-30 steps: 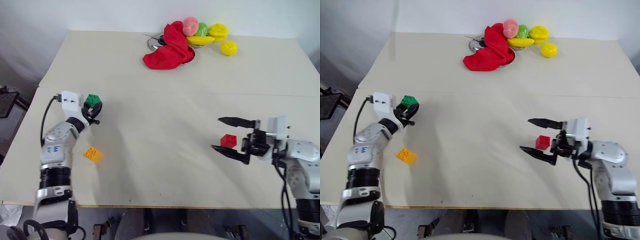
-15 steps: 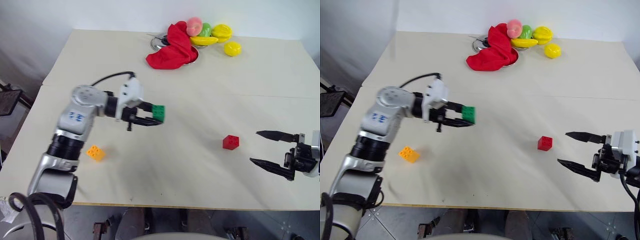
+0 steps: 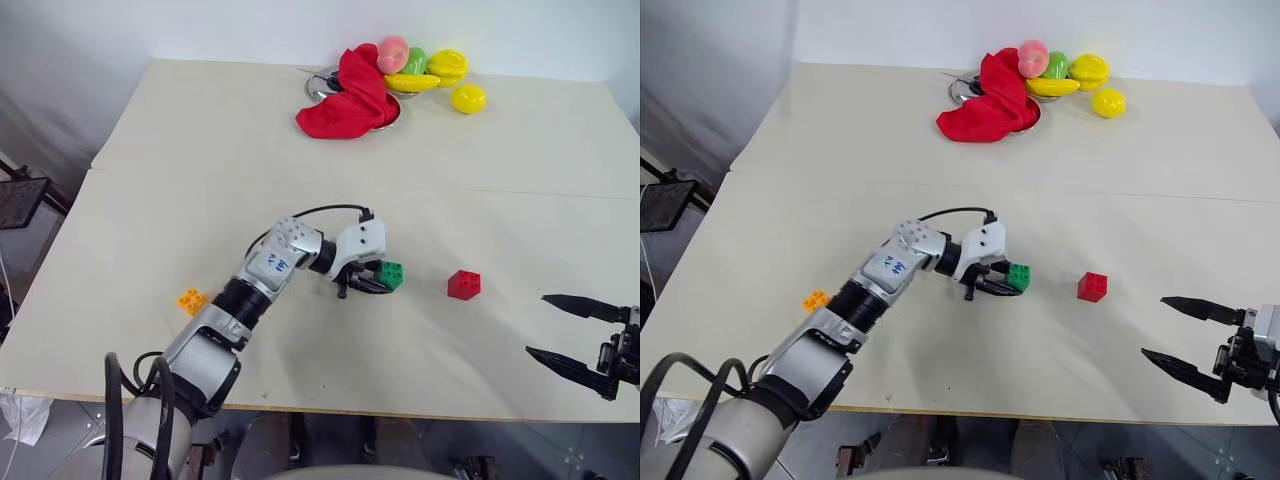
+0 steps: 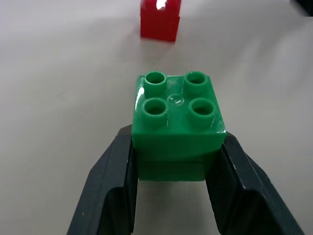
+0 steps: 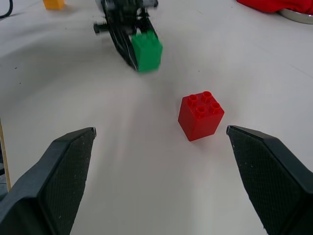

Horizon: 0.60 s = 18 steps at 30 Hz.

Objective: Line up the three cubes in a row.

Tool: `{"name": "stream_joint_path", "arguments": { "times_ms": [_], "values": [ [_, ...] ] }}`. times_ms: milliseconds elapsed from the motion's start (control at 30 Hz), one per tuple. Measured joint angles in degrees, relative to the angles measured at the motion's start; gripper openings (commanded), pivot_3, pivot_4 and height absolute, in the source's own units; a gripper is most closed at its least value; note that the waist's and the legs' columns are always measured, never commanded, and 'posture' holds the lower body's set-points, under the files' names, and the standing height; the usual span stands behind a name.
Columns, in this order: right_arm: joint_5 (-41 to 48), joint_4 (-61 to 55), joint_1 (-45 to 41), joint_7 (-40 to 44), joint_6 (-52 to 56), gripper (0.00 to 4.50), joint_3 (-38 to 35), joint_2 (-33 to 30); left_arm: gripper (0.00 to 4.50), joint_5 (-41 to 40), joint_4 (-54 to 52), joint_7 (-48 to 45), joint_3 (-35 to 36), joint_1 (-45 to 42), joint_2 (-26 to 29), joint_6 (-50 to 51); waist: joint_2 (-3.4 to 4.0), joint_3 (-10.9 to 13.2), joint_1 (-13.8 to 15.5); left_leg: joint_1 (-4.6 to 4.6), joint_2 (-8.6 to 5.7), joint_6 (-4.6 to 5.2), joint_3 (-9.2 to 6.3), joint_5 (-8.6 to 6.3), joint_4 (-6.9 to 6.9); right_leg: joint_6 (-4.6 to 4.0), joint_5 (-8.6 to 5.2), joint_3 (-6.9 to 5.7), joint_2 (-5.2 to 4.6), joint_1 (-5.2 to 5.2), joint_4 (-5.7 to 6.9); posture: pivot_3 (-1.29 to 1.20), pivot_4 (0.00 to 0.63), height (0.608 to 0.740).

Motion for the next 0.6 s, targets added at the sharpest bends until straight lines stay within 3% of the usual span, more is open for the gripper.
{"name": "stream_joint_path", "arguments": {
  "times_ms": [433,600],
  "values": [
    [0.0,-1.4,0.9,-0.5,-0.1,4.50,-0.4,1.6,1.50,2.8,19.0,-0.4,1.8,-6.7,-4.2,-17.1,0.01,0.0,0.9,0.00,-0.19,0.16,-0.04,0.01,0.12,0.08,0.06,-0.02,-0.32,0.03,-0.11,0.00,0.150,0.740],
    [-0.1,-1.1,-0.3,-0.5,-0.2,4.50,0.0,1.7,3.09,3.3,20.9,-1.5,3.6,-7.1,-3.7,-18.3,0.01,0.0,0.4,-0.03,-0.17,0.17,-0.03,0.02,0.10,0.08,0.06,-0.06,-0.29,-0.01,-0.04,0.00,0.150,0.740]
  ]
}}
